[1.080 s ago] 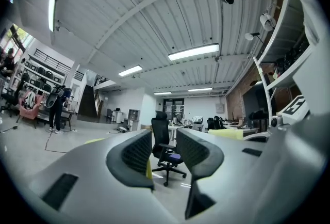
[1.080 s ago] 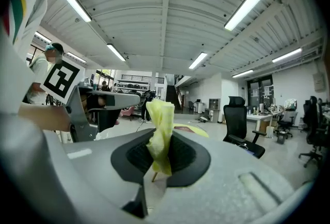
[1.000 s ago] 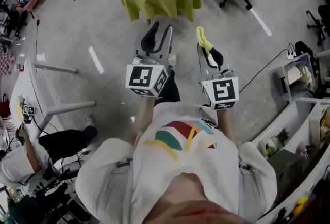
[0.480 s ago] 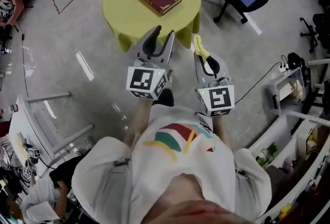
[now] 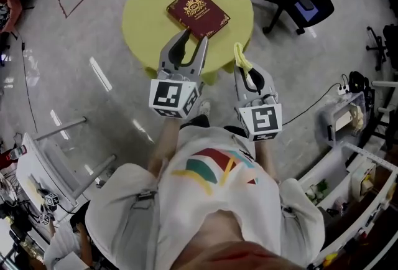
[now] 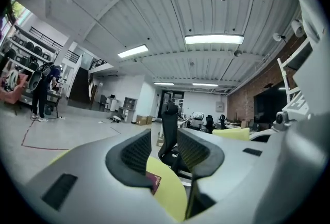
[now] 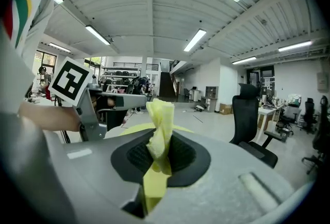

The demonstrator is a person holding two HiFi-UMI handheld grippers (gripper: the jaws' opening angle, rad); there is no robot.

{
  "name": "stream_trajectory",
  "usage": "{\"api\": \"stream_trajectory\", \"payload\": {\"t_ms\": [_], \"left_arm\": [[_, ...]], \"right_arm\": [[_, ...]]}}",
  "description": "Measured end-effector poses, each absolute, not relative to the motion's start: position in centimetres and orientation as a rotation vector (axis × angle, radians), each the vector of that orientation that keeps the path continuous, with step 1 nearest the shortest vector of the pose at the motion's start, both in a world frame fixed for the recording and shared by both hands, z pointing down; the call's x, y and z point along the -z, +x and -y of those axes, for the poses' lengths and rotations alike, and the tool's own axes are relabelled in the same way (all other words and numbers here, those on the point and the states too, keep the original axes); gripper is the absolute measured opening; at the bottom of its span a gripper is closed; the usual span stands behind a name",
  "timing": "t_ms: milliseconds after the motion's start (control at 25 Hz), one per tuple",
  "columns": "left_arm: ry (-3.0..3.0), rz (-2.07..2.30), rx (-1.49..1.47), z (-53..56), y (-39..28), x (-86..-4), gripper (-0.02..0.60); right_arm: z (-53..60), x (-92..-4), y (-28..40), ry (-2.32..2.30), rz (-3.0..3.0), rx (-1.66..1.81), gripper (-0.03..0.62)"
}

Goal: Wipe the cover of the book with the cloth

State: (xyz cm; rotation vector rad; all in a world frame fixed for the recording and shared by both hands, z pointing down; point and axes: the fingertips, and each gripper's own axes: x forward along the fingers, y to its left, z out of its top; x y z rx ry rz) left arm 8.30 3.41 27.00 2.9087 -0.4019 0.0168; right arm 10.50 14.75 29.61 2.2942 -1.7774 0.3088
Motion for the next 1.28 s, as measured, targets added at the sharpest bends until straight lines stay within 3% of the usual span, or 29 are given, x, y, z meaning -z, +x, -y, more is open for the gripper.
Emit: {"api": "stream_trajectory", "payload": {"t_ms": [400, 760, 1280], "left_arm": [[2.881, 0.438, -0.071, -1.8, 12.7, -29.0, 0.143], [2.91, 0.617, 0.075, -0.1, 17.2, -24.6, 0.143], [2.977, 0.811, 0.003, -0.1, 21.3, -22.6, 0.143]], "right_arm": [[-12.9, -29.8, 14.7, 2.267, 1.803, -0.274, 0.031], [-11.6, -27.5, 21.5, 2.257, 1.908, -0.174, 0.029], [-9.8, -27.2, 27.5, 2.187, 2.055, -0.135, 0.029]]}}
